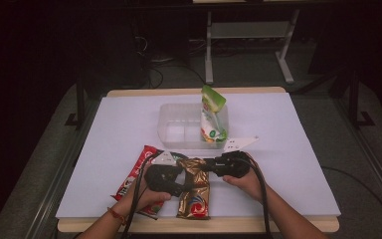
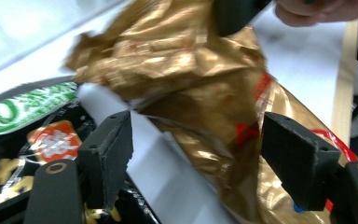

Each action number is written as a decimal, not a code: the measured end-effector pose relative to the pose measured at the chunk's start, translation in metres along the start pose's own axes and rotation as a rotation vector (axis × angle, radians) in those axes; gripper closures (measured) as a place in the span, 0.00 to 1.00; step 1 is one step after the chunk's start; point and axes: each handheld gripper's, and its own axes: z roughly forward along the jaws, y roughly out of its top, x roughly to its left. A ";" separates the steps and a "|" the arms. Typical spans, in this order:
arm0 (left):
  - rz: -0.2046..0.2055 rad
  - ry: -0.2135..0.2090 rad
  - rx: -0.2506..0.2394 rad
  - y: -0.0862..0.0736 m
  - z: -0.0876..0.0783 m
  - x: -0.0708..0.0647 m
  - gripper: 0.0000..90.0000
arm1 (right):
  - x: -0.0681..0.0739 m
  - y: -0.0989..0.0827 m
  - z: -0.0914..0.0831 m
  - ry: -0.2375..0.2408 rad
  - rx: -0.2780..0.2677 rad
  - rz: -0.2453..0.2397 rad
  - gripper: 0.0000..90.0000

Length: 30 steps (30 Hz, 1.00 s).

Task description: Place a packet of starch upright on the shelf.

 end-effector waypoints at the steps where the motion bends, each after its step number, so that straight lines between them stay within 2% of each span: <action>1: -0.001 -0.018 0.000 0.000 0.001 0.001 0.22 | 0.002 0.000 -0.002 0.008 -0.011 -0.006 0.84; 7: 0.022 -0.034 0.007 0.004 0.006 0.000 0.20 | 0.011 0.005 -0.006 0.010 -0.034 -0.061 0.85; 10: 0.028 -0.040 0.011 0.006 0.007 0.000 0.20 | 0.014 0.007 -0.004 0.019 -0.049 -0.071 0.85; 13: 0.040 -0.058 -0.006 0.008 0.007 -0.002 0.23 | 0.015 0.008 -0.003 0.025 -0.059 -0.077 0.85; 15: 0.039 -0.073 -0.014 0.009 0.007 -0.004 0.29 | 0.018 0.010 -0.003 0.029 -0.069 -0.094 0.85; 16: 0.052 -0.092 -0.030 0.010 0.006 -0.006 0.33 | 0.020 0.011 -0.003 0.031 -0.072 -0.093 0.85; 18: 0.053 -0.090 -0.027 0.010 0.006 -0.007 0.37 | 0.020 0.011 -0.003 0.033 -0.077 -0.095 0.85; 21: 0.057 -0.103 -0.045 0.011 0.003 -0.007 0.48 | 0.022 0.013 -0.003 0.032 -0.078 -0.092 0.83; 22: 0.058 -0.107 -0.051 0.011 0.001 -0.008 0.48 | 0.022 0.013 -0.003 0.033 -0.079 -0.090 0.83; 24: 0.060 -0.108 -0.053 0.011 0.000 -0.008 0.56 | 0.022 0.015 -0.004 0.018 -0.079 -0.079 0.78; 26: 0.064 -0.109 -0.048 0.010 0.000 -0.008 0.61 | 0.022 0.018 -0.006 -0.006 -0.071 -0.070 0.69; 28: 0.067 -0.102 -0.046 0.009 0.000 -0.009 0.64 | 0.021 0.021 -0.010 -0.016 -0.082 -0.067 0.68; 30: 0.065 -0.092 -0.044 0.009 0.000 -0.009 0.67 | 0.022 0.023 -0.013 -0.052 -0.063 -0.102 0.65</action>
